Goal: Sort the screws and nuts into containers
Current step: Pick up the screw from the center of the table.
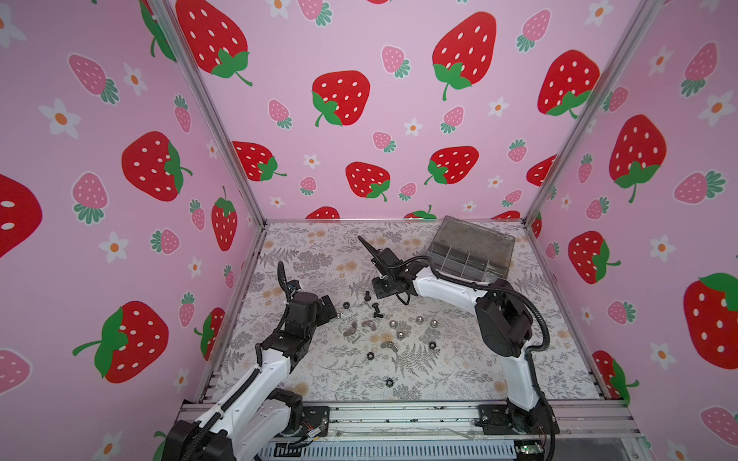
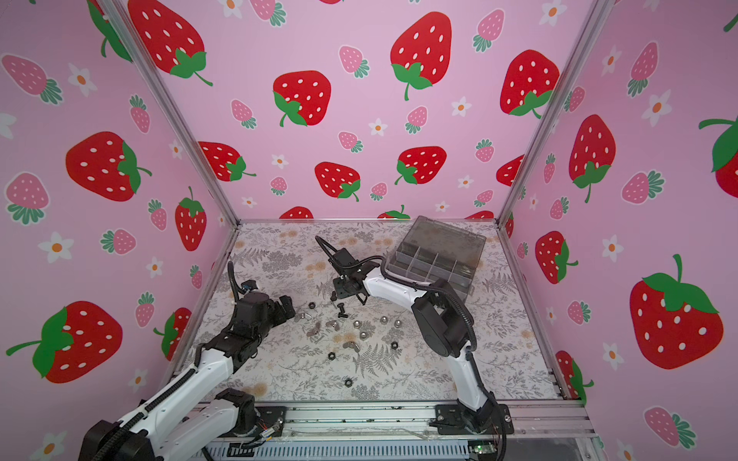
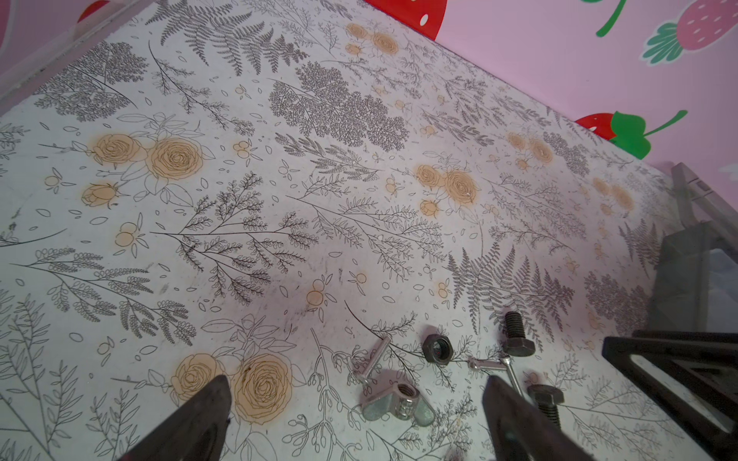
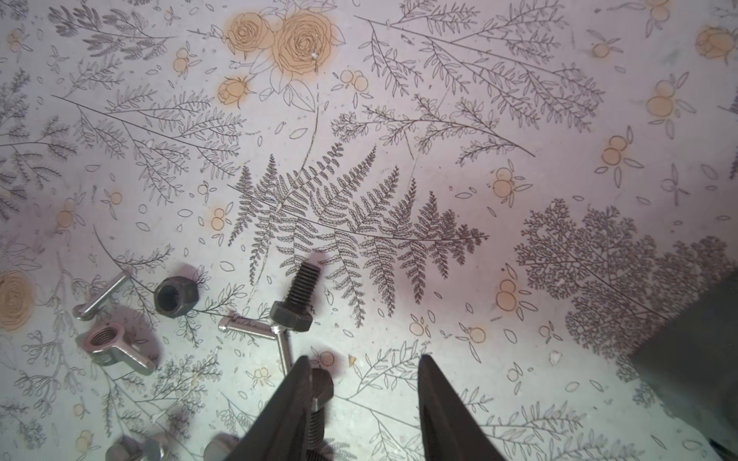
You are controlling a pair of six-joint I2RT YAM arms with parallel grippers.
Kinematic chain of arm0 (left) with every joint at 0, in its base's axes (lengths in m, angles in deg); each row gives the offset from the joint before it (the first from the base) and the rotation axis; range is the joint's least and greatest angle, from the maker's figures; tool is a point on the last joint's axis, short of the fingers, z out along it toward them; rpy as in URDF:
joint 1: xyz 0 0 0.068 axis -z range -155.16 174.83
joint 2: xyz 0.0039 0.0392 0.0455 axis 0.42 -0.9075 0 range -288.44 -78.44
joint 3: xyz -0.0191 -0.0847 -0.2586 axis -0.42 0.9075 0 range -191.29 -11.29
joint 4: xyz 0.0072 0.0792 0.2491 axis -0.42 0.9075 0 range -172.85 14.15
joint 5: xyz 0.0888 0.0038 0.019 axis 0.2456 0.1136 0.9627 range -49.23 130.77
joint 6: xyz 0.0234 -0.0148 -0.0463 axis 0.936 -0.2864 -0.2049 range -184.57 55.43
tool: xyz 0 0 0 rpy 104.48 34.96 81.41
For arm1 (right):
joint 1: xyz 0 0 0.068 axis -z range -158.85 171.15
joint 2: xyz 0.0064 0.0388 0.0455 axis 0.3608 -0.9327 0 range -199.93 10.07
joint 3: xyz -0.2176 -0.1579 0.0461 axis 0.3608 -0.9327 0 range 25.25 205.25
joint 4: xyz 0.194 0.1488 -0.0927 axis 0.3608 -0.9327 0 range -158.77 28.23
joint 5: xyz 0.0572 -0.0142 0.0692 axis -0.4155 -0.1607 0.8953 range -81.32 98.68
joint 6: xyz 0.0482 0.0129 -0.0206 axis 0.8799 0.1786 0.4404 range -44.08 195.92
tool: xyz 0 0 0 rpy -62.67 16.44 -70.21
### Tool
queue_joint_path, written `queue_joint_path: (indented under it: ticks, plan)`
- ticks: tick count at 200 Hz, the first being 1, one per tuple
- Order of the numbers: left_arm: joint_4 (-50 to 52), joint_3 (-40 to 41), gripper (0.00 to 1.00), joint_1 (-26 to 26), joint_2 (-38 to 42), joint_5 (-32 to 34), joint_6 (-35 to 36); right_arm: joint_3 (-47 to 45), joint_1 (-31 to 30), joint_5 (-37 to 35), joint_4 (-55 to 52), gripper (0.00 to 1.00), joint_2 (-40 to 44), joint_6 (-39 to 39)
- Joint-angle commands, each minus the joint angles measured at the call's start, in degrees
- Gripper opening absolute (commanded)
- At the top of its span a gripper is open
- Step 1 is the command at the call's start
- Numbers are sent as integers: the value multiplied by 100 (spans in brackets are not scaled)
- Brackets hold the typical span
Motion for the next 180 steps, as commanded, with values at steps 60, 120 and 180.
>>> queue_joint_path:
  ticks: [60, 120, 180]
  plan:
    - [145, 131, 99, 7, 434, 382, -3, -7, -401, -121, -500, 50, -259, 15]
    - [131, 115, 99, 9, 431, 387, 49, 17, -455, -88, -636, 51, -473, 59]
    - [114, 122, 99, 1, 386, 364, 58, -16, -453, -93, -766, 48, -577, 86]
